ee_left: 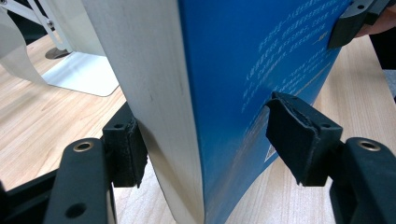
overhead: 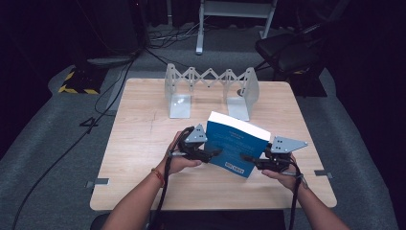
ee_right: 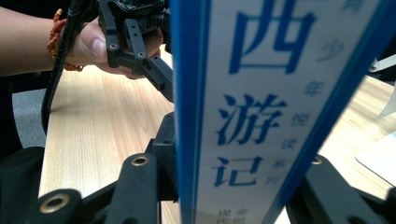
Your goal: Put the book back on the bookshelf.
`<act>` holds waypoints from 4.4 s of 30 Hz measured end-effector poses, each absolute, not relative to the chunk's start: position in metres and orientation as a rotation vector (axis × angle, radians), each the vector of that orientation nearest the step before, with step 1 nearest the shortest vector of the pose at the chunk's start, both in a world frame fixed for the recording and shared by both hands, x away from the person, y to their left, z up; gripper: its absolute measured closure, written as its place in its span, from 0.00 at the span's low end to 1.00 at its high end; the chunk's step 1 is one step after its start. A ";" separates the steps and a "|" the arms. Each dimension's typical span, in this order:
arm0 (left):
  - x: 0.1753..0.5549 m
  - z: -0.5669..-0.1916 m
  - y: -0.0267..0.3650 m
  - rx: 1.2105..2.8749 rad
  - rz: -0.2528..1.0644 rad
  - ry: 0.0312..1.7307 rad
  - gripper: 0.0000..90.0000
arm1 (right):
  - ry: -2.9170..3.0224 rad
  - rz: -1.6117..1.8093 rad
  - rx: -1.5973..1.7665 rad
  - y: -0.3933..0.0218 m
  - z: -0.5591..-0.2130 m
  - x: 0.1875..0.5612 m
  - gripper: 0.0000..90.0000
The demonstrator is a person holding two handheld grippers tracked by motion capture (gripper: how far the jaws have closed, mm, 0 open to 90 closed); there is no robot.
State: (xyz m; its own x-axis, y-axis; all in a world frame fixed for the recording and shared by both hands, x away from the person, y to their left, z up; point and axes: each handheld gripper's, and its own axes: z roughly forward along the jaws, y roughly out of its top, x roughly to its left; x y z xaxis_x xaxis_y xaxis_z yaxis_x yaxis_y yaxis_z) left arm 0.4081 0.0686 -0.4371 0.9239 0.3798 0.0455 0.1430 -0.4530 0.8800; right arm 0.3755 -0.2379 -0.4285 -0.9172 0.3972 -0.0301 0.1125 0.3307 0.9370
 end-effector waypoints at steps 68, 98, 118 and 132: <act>0.378 -0.504 0.176 2.252 0.317 0.832 0.19 | 2.129 1.347 0.633 -0.234 -0.377 0.433 0.69; 0.377 -0.504 0.175 2.260 0.301 0.802 0.19 | 1.922 1.274 0.890 -0.225 -0.358 0.510 0.69; 0.370 -0.504 0.176 2.274 0.290 0.754 0.19 | 1.746 1.308 1.043 -0.200 -0.395 0.551 0.69; 0.369 -0.504 0.176 2.277 0.278 0.743 0.19 | 1.683 1.384 1.046 -0.226 -0.423 0.516 0.68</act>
State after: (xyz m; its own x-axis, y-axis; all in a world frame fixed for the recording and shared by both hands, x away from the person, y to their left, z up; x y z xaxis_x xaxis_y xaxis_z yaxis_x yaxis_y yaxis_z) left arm 0.3694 0.1762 -0.5039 0.8110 0.5848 -0.0156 0.4309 -0.5792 0.6920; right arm 0.5161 -0.2265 -0.4228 -0.4212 0.9065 -0.0283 0.1479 0.0994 0.9840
